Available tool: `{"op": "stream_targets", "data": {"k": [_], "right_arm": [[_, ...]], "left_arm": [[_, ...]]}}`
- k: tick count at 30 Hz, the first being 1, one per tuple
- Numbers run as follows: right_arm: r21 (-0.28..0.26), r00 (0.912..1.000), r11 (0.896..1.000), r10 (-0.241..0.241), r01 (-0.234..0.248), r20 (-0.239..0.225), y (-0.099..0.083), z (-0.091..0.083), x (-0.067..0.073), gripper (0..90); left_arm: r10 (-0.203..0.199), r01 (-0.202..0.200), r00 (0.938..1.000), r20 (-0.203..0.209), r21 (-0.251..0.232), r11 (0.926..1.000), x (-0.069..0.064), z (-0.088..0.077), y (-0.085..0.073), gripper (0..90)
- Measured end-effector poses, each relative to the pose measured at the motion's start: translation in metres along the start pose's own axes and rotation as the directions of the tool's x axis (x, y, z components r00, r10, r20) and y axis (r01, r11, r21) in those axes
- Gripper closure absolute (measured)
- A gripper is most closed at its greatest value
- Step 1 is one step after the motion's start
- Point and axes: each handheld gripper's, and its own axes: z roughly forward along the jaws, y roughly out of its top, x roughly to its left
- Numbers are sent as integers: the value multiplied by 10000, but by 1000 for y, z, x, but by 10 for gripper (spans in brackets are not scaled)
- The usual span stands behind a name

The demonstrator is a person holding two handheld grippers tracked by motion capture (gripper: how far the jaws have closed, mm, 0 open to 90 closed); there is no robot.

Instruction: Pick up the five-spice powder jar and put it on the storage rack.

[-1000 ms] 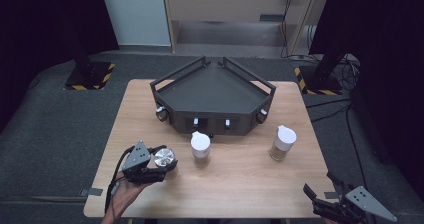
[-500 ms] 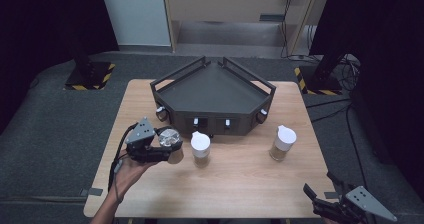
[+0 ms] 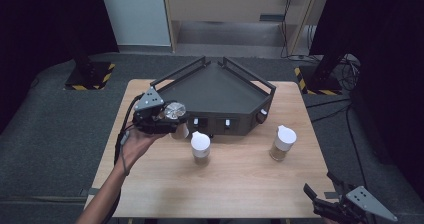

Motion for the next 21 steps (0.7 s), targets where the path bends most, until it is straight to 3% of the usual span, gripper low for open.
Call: {"op": "stream_targets", "data": {"k": [7,12,17,21], "right_arm": [[6,10000,10000,25,-25,-8,0,0,0,61],[9,10000,10000,47,-47,-11,0,0,0,61],[-4,10000,10000,76,-76,-17,0,0,-1,61],[-12,10000,10000,84,-84,-22,0,-1,-1,61]], "left_arm": [[20,-23,9993,-379,-74,10000,6,10,21,334],[-230,224,9970,-745,-96,9997,13,21,32,334],[-460,451,9912,-1240,-103,9989,19,35,37,334],[-735,722,9833,-1667,-134,9973,25,46,36,334]]}}
